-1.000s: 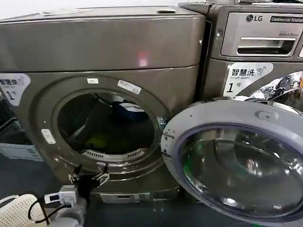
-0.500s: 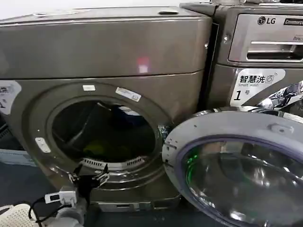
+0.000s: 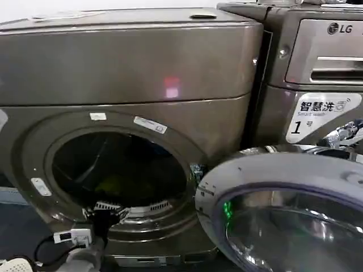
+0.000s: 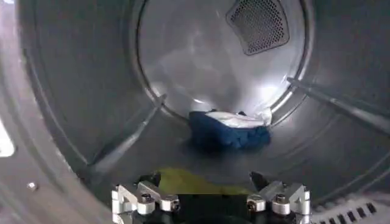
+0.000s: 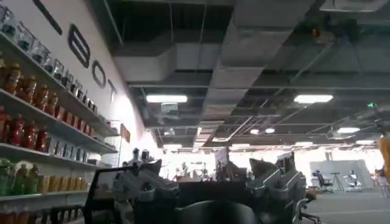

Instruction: Grasp the clothes from the dryer.

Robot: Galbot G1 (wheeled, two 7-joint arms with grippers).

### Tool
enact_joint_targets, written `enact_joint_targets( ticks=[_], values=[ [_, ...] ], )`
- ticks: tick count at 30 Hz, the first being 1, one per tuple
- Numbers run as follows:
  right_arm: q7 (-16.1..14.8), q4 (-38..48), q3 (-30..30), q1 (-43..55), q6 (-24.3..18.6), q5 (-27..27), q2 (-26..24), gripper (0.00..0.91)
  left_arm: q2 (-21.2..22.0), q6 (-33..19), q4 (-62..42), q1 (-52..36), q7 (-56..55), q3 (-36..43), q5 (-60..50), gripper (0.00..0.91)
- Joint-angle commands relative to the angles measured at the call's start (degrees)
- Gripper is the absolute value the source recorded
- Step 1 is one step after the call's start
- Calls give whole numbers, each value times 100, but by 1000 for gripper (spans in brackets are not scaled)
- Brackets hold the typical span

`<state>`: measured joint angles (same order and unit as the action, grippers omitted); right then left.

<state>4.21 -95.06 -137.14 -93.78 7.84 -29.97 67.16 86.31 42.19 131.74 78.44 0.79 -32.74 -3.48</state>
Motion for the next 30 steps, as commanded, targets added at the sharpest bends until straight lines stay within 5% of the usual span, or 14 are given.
enact_joint_targets(
  ticks=[1, 30],
  values=[
    [1, -2, 8, 2, -2, -1, 4, 907, -10, 281, 20, 4, -3, 10, 0, 907],
    [35, 30, 104, -4, -189, 150, 82, 907, 88, 281, -274, -265, 29, -64, -139, 907]
  ],
)
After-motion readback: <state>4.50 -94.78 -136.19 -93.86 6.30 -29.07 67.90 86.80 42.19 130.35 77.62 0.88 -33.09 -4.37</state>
